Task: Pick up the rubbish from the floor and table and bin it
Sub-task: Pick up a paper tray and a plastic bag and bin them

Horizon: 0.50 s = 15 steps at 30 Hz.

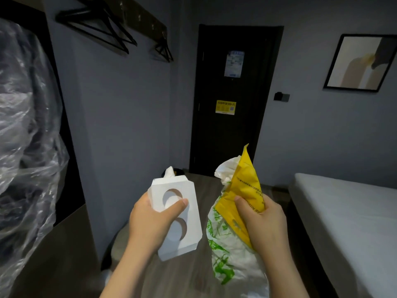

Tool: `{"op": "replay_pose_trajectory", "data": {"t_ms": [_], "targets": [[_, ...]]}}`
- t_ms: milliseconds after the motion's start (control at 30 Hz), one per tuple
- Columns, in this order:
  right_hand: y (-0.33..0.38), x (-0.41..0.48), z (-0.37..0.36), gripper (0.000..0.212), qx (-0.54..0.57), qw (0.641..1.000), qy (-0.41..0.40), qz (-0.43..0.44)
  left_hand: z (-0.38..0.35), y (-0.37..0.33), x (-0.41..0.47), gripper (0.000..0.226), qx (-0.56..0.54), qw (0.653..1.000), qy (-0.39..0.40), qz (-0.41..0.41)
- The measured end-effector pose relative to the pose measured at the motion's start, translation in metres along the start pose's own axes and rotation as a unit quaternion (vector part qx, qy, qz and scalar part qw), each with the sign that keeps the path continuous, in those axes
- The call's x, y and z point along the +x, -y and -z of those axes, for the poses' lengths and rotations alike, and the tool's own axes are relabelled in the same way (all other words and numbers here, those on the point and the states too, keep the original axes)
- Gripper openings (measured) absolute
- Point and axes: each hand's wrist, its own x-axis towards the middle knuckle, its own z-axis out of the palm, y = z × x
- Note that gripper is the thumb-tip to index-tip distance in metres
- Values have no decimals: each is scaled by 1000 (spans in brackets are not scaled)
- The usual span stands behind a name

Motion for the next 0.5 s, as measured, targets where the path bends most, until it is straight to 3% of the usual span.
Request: {"op": "replay_pose_trajectory", "data": {"t_ms": [300,500], "targets": [[10,134,-107,22,-11,999,-31,15,-29,22,187,23,2,999,45,-12],[-6,208,-168,20,-19,999,-29,10,-57,53,278,22,-4,998,57,22]]}}
